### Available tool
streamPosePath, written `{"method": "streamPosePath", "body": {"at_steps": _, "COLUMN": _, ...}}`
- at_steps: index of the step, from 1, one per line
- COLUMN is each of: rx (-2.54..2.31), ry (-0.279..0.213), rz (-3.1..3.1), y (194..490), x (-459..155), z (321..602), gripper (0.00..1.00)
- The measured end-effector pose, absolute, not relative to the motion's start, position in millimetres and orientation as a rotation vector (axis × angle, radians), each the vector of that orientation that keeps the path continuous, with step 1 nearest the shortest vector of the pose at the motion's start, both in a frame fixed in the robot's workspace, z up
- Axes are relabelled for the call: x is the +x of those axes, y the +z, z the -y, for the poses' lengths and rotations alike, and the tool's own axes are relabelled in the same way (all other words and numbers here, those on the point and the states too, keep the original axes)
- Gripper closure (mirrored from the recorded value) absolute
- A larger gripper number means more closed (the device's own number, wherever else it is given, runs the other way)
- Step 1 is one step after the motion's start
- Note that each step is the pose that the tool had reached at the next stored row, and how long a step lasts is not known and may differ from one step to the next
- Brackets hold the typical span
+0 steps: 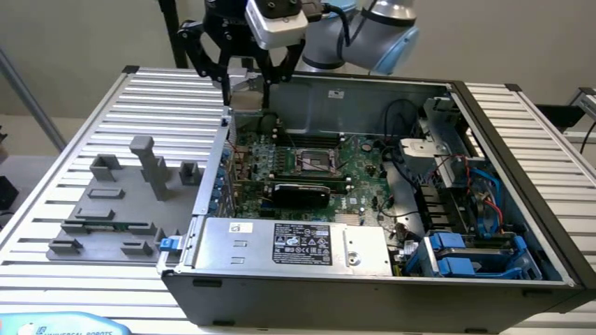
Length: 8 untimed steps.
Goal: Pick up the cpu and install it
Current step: 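Pick up the cpu and move it towards the insertion slot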
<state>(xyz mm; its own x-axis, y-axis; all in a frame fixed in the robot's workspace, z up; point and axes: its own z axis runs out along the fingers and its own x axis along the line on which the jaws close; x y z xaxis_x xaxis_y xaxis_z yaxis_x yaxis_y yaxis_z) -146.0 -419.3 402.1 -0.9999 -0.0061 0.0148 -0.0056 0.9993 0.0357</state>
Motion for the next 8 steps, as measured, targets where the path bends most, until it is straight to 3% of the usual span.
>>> {"method": "streamPosePath", "body": {"at_steps": 8, "rx": 0.009, "ry": -0.062, "rz": 3.125, "y": 394.7, "x": -109.7, "z": 412.7, "gripper": 0.45}}
